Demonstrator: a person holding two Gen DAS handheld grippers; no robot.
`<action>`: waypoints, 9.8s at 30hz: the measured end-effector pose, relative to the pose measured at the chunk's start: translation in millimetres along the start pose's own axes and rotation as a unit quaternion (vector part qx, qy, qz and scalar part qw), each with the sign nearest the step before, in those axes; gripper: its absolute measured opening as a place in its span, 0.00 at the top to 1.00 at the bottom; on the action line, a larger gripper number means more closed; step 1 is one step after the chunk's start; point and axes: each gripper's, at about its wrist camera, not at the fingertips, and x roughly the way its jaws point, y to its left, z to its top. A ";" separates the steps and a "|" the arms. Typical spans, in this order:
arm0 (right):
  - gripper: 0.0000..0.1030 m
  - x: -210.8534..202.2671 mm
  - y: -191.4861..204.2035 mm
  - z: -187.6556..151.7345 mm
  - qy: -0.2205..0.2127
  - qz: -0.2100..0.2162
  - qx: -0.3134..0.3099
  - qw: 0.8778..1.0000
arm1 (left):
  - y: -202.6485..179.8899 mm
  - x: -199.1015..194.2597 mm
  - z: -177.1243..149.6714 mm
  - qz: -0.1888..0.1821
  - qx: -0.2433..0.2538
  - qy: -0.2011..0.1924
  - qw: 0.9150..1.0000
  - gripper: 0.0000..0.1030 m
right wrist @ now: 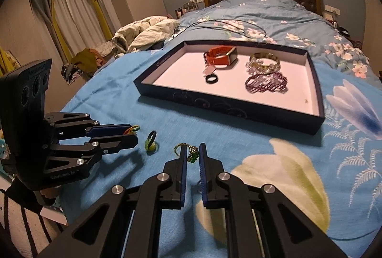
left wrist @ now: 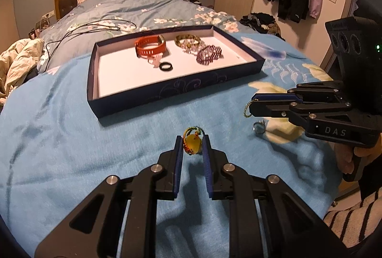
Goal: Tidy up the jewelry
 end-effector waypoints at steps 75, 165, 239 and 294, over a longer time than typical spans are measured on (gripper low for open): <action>0.92 28.8 -66.4 77.3 -0.035 -0.024 0.032 0.999 | 24.5 69.4 101.8 0.041 -0.029 -0.029 0.998 0.84; 0.77 8.5 11.3 -30.8 0.032 -0.078 -0.053 0.995 | -8.7 38.0 7.2 -0.004 0.006 0.041 0.999 0.66; 0.81 -32.3 -21.2 30.7 -0.094 -0.062 0.006 0.994 | 3.0 -4.7 61.1 0.007 -0.040 -0.076 0.996 0.84; 0.81 -4.2 -51.0 78.7 -0.102 -0.074 0.005 0.992 | 20.8 34.1 112.4 0.030 -0.053 -0.079 0.995 0.84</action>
